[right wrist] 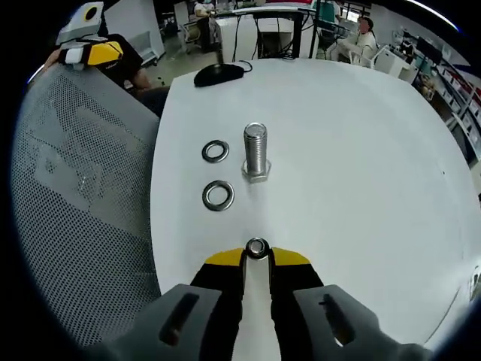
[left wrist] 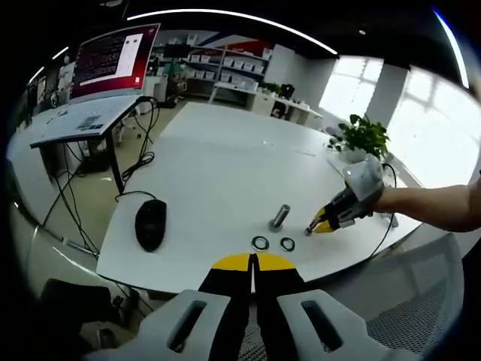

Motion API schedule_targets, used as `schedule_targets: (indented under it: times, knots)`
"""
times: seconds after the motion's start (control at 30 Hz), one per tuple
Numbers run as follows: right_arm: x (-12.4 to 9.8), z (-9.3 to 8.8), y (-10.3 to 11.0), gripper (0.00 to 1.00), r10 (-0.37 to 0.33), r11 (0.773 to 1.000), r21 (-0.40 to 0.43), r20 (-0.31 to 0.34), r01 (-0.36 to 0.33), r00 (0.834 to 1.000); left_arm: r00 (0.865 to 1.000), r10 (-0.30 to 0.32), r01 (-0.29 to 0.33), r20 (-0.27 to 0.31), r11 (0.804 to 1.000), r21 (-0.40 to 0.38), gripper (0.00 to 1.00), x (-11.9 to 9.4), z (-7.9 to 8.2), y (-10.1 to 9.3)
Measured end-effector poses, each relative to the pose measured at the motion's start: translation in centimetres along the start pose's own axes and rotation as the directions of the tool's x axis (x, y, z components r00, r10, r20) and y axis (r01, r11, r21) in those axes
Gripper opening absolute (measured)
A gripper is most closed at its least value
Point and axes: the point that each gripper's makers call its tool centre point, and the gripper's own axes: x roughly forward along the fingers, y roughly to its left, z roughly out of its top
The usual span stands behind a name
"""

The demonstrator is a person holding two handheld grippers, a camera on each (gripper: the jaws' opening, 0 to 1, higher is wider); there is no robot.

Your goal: Place the washer onto the threaded stud by aligning its center hole with the stud, sliding it down to the base, and recovering from edge contact or off-axis alignment until the washer reaches the visible bottom stop.

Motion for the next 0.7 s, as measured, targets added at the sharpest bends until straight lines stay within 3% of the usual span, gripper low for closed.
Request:
schedule_targets:
  times: [0.3,0.43,0.7]
  knots:
    - [0.7,-0.7,0.0,0.14,0.003,1.0,-0.007,-0.032,-0.003,0.999,1.0,-0.002,0.002,0.0,1.0,0.001,0.0,-0.1,0.0,-0.3]
    - [0.3,-0.7,0.1,0.21,-0.008,1.0,-0.016,-0.032,0.007,0.999,1.0,-0.003,0.003,0.001,1.0,0.002,0.0,-0.2,0.0,-0.2]
    - [-2.7,0.2,0.6,0.24,-0.021,0.999,0.034,0.049,0.019,0.999,1.0,-0.006,0.006,0.002,1.0,0.006,0.0,-0.2,0.0,-0.2]
